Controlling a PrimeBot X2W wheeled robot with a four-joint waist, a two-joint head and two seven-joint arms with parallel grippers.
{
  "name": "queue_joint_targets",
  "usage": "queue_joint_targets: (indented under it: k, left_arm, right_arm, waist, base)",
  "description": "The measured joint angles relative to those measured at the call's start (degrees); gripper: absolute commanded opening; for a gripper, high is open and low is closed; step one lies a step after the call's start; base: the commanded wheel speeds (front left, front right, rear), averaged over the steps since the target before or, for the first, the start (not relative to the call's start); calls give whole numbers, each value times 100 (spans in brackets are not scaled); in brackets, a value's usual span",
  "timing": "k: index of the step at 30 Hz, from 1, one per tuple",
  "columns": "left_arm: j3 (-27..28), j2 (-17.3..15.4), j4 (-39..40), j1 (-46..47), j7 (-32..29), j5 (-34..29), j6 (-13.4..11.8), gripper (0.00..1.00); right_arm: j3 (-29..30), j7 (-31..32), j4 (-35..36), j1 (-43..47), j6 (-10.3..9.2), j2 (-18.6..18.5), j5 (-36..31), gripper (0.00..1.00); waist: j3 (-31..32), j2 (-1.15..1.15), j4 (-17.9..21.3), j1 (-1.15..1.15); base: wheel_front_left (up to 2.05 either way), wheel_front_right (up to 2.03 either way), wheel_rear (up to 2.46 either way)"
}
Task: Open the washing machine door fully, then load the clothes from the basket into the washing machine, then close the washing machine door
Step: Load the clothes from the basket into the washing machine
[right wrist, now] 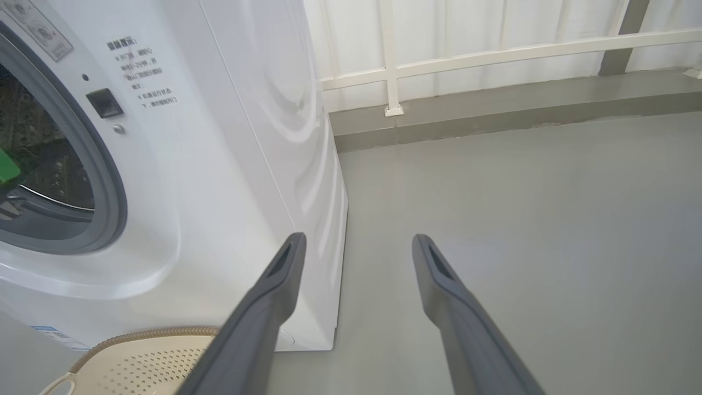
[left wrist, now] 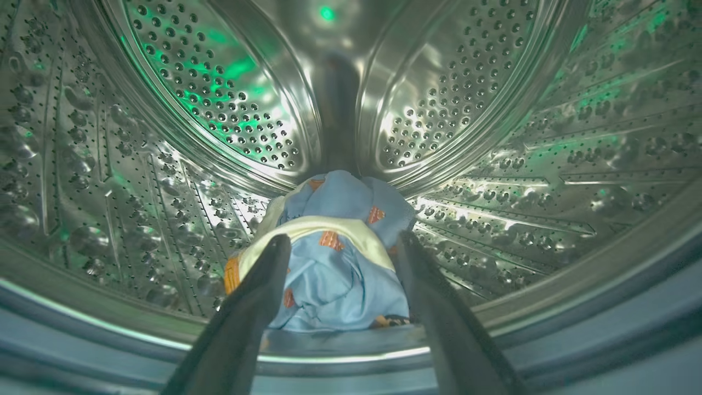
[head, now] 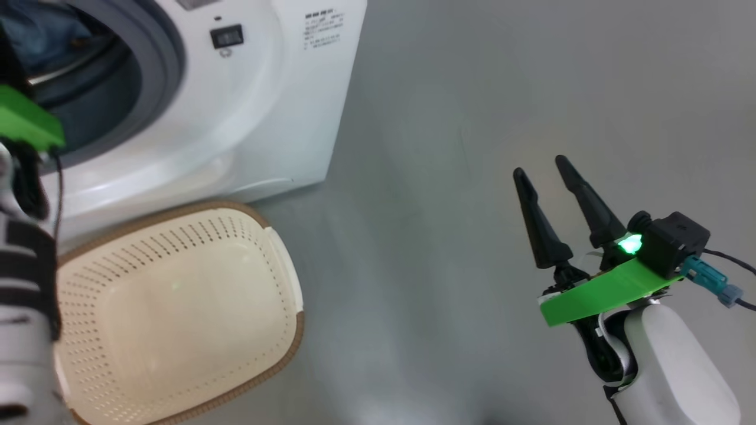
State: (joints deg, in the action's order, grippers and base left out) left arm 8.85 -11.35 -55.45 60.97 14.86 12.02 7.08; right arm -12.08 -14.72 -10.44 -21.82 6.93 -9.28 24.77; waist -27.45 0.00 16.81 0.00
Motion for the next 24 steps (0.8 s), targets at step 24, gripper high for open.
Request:
queue_joint_targets:
  k: [24]
  left_arm:
    - [-367, 569, 2427, -3715, -7, 375, 32, 100]
  right_arm:
    - [-83, 0, -326, 614, 0, -322, 77, 100]
  waist:
    - [1807, 0, -667, 0]
  base:
    - [0, 0, 0]
